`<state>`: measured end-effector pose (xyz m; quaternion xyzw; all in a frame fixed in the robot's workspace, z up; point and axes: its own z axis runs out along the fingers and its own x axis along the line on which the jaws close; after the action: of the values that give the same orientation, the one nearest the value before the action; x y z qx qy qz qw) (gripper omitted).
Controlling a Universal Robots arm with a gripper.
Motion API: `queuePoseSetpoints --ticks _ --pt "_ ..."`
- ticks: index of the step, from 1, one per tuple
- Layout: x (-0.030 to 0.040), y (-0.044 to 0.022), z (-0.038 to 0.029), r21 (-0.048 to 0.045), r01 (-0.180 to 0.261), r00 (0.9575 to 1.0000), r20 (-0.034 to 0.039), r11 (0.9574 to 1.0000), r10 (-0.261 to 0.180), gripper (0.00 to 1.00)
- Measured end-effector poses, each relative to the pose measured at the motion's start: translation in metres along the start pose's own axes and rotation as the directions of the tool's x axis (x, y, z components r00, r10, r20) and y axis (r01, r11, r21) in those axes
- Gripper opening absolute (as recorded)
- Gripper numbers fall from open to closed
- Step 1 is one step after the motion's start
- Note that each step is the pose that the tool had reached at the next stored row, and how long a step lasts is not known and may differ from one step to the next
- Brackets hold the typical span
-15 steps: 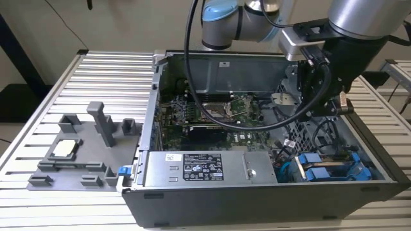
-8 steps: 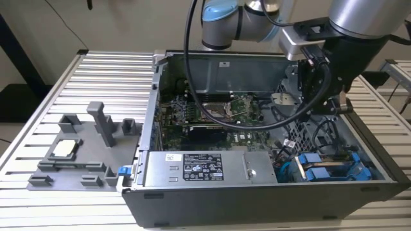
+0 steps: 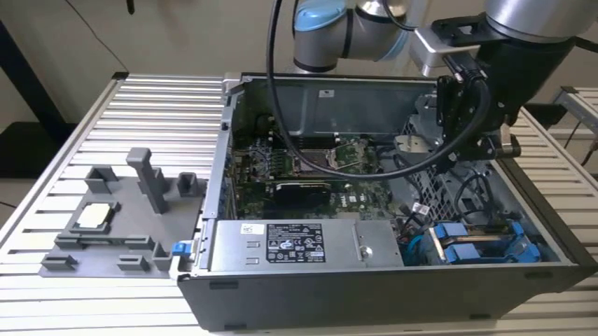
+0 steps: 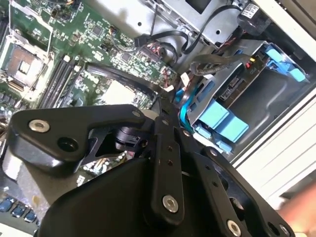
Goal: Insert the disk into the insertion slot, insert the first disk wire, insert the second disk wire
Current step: 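Insert the first disk wire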
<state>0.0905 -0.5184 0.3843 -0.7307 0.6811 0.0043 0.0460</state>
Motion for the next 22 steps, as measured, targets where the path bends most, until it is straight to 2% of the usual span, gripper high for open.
queuePoseSetpoints --ticks 1,2,3,5,7,9,11,13,15,17,18,22 --pt "0.0001 0.0004 0.001 0.0043 0.0 1.0 -0.0013 1.0 0.0 0.18" --pt "0.0 0.0012 0.0017 0.0132 0.001 1.0 -0.0011 0.9999 -0.001 0.25" --pt "0.0002 0.0019 0.0017 0.022 0.001 1.0 0.0046 0.9998 -0.001 0.25" --pt "0.001 0.0033 0.0022 0.0347 0.0 0.9997 0.0234 0.9994 -0.001 0.25" --pt "0.0029 0.0055 0.0033 0.043 0.0 0.9993 0.0362 0.9991 -0.001 0.25" --pt "0.006 0.0069 0.0041 0.0462 -0.002 0.9987 0.0519 0.9989 -0.001 0.25" --pt "0.0091 0.0077 0.0055 0.0482 -0.002 0.998 0.0638 0.9988 -0.001 0.25" --pt "0.0103 0.0083 0.0067 0.055 -0.002 0.9971 0.0756 0.9985 -0.002 0.25" --pt "0.011 0.0091 0.0077 0.0623 0.0 0.9957 0.0925 0.9981 -0.006 0.25" --pt "0.0118 0.0107 0.0086 0.065 0.004 0.9938 0.1107 0.9979 -0.011 0.25" --pt "0.0124 0.011 0.0091 0.0652 0.006 0.9931 0.1164 0.9979 -0.014 0.25" --pt "0.0138 0.0113 0.0097 0.0642 0.023 0.9923 0.1198 0.9977 -0.031 0.25"
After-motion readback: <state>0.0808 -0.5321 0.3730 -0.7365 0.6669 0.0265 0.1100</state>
